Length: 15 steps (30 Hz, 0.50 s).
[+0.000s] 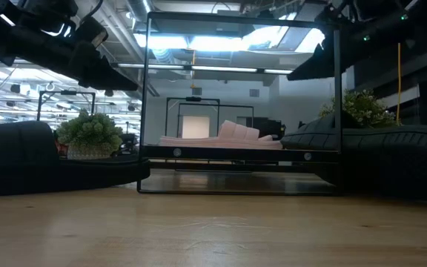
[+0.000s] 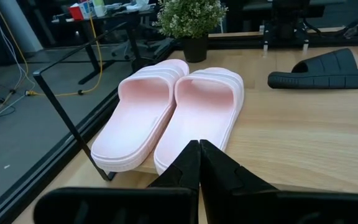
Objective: Pick and place slides into the shelf
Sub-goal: Put the right black slides on the shelf
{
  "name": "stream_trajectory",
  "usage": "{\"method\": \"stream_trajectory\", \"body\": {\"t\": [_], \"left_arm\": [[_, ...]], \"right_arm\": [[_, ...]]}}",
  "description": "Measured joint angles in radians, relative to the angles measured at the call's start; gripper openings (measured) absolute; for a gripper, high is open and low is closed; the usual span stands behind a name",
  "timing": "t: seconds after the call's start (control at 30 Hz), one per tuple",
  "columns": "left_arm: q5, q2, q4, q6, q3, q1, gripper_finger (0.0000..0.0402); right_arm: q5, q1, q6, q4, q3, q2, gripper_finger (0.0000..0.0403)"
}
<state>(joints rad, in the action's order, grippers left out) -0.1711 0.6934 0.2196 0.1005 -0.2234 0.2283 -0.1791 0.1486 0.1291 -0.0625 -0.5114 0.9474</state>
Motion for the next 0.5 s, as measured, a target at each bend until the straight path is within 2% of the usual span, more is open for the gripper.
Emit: {"method": "stream_trajectory", "body": {"t": [0.2, 0.5], "left_arm": [[0.000, 0.000, 0.021, -0.001, 0.000, 0.000, 0.0000], [0.010, 0.000, 0.059, 0.010, 0.000, 0.000, 0.0000]], "right_arm": [[0.144, -0.001, -0.111, 0.053, 0.000, 0.000, 0.0005], [0.148, -0.002, -0.094, -0.001, 0.014, 0.014, 0.0003]]}}
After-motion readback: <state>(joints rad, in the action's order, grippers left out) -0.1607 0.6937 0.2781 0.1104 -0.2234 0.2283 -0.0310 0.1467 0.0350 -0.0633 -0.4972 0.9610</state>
